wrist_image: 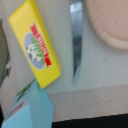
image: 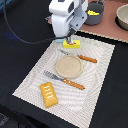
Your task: Interact with the objects in diverse but meaningful ways.
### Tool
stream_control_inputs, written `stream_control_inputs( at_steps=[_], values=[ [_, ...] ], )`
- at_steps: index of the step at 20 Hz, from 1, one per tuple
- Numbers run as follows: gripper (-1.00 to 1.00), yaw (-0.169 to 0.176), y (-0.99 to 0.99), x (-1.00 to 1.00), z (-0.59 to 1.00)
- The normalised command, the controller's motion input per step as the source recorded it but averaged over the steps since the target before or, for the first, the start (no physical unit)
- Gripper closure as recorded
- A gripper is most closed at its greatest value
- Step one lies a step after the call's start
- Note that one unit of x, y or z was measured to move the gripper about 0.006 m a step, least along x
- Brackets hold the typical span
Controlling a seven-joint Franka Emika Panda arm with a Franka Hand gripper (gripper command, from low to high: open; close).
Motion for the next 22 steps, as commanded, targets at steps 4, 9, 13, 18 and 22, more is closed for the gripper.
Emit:
stream_control_inputs(
  at_steps=[4, 9, 13, 18, 22],
  values=[
    [-1.00, 0.000, -0.89, 0.25, 0.00],
    [-1.00, 0.000, -0.85, 0.16, 0.00],
    [-1.00, 0.002, -0.83, 0.20, 0.00],
    [-1.00, 0.000, -0.83, 0.23, 0.00],
    [-1.00, 0.000, -0.85, 0.35, 0.00]
  ],
)
